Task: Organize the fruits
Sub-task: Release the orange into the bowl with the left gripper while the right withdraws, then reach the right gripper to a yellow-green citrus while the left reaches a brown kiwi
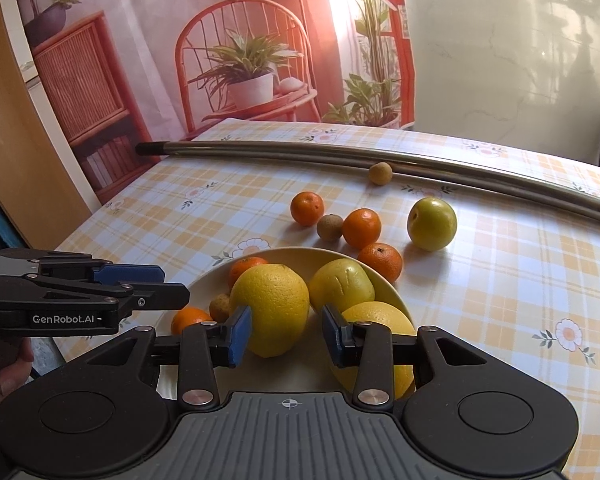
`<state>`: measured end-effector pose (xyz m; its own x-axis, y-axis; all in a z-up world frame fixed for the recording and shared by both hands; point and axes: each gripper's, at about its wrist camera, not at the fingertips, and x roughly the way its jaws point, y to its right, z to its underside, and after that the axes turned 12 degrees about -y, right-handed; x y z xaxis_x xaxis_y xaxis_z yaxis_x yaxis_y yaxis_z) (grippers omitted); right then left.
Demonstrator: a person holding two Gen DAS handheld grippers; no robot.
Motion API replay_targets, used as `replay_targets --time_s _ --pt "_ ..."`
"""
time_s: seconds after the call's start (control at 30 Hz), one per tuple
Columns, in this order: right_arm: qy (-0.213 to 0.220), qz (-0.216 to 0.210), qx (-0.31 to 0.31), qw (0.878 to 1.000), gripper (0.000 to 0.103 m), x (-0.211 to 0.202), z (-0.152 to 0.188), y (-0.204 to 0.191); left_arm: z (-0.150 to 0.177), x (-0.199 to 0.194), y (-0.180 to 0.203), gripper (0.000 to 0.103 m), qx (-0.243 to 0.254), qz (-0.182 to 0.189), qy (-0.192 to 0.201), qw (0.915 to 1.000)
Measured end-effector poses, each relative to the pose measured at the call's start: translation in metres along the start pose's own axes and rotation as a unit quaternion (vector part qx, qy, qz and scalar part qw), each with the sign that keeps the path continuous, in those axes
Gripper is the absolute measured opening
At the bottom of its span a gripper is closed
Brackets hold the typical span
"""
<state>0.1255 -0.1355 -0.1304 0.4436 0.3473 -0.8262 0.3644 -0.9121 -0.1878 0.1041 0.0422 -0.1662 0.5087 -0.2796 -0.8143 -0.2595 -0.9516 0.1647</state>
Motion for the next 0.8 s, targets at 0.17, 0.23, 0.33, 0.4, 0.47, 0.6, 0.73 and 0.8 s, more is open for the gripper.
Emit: replay_targets --time_s 0.17,0.23,0.33,0.4,0.47,0.6,0.73,0.8 --pt "0.019 0.009 0.005 1.0 0.036 -0.009 -0.003 0.007 -0.001 -0.001 -0.003 0.042 -0.009 0.0 0.001 1.0" --pt "0.027 0.01 0.01 1.0 0.036 -0.013 -0.006 0.014 -0.004 -0.002 -0.005 0.042 -0.012 -0.001 0.003 0.9999" --pt "0.035 0.014 0.019 0.999 0.037 -0.016 -0.012 0.025 -0.011 -0.005 -0.007 0.042 -0.012 -0.007 0.008 0.9999" --pt "0.04 0.012 0.03 0.999 0.037 -0.018 -0.016 0.035 -0.017 -0.008 -0.009 0.042 -0.011 -0.011 0.015 0.9998" --pt "0.047 0.004 0.049 0.998 0.037 -0.02 -0.021 0.047 -0.025 -0.012 -0.012 0.042 -0.013 -0.012 0.023 0.9996" --pt "0.06 0.014 0.071 0.996 0.037 -0.021 -0.03 0.069 -0.042 -0.016 -0.017 0.042 -0.019 -0.013 0.036 0.9991" --pt "0.068 0.024 0.077 0.994 0.037 -0.02 -0.038 0.085 -0.061 -0.019 -0.019 0.042 -0.022 -0.012 0.048 0.9985" --pt "0.07 0.032 0.08 0.994 0.037 -0.017 -0.042 0.093 -0.07 -0.018 -0.019 0.042 -0.022 -0.013 0.053 0.9983"
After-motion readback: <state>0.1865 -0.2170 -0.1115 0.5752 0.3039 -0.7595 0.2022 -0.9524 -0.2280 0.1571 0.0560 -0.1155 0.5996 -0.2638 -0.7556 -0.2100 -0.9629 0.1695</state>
